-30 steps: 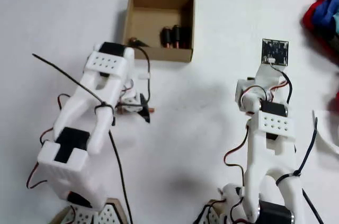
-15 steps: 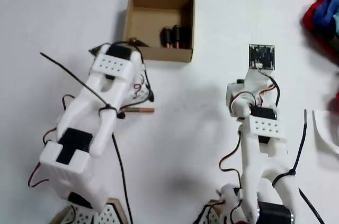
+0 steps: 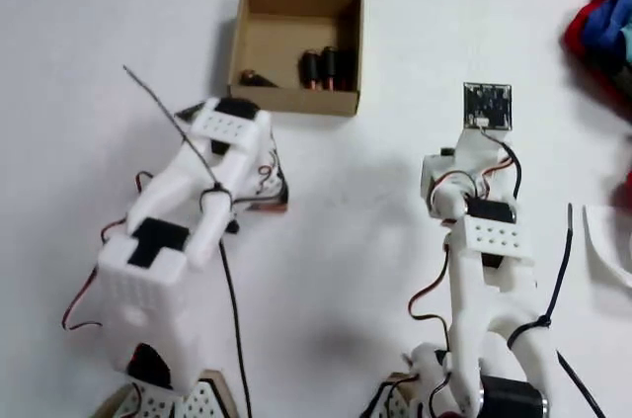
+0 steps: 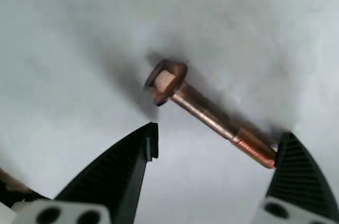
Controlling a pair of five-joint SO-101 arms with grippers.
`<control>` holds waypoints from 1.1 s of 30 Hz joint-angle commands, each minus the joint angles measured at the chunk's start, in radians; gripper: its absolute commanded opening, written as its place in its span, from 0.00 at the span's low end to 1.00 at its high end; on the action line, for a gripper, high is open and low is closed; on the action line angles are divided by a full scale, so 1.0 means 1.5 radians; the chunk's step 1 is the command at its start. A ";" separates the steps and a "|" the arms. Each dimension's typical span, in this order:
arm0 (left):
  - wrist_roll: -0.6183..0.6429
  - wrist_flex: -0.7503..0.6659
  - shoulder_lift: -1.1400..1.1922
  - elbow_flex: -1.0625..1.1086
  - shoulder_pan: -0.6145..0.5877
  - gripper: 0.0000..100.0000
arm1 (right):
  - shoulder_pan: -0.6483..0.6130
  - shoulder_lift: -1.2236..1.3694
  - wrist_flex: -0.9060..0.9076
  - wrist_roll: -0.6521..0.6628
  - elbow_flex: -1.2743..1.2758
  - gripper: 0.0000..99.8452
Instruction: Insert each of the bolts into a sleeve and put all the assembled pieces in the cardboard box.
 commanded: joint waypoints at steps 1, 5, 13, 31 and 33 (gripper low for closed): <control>0.027 0.001 0.049 -0.051 -0.009 0.36 | -0.005 -0.033 -0.015 -0.005 -0.004 0.02; 0.047 0.006 0.094 -0.082 -0.016 0.36 | -0.004 -0.033 -0.015 -0.005 -0.004 0.02; 0.033 0.102 0.117 -0.167 -0.016 0.35 | -0.004 -0.033 -0.015 -0.005 -0.005 0.02; -0.030 0.122 0.119 -0.204 -0.027 0.04 | -0.004 -0.033 -0.015 -0.005 -0.005 0.02; -0.032 0.122 0.119 -0.207 -0.036 0.04 | -0.004 -0.033 -0.015 -0.005 -0.005 0.02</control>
